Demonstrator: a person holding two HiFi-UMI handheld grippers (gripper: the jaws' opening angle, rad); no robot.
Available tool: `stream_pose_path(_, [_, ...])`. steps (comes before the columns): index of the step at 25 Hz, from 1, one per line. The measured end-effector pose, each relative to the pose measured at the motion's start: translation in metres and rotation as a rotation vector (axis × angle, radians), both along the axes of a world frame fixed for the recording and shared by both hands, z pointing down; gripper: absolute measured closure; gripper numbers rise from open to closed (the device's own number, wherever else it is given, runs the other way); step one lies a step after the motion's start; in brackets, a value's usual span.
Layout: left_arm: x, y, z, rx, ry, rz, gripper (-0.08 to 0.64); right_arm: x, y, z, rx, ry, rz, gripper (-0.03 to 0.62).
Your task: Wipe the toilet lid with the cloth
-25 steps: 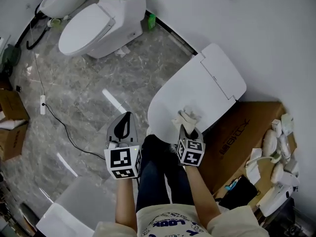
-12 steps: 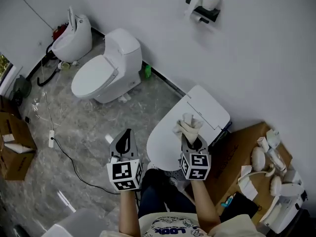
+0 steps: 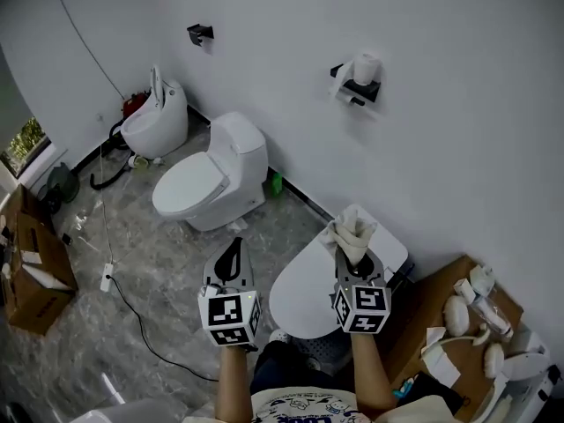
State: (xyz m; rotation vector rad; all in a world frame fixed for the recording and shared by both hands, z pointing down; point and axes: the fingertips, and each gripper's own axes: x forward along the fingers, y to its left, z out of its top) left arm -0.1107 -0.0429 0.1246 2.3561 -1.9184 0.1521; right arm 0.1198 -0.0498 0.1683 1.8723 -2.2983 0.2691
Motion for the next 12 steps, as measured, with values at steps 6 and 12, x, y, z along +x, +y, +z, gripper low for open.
stream_pose_path(6, [0.007,0.020,-0.043,0.074,-0.008,-0.015,0.557,0.004,0.012,-0.056,0.102,-0.006,-0.017,0.482])
stream_pose_path(12, [0.008,0.034,-0.067,0.112,-0.015,-0.044,0.557,0.007,0.023,-0.084,0.151,-0.019,-0.031,0.482])
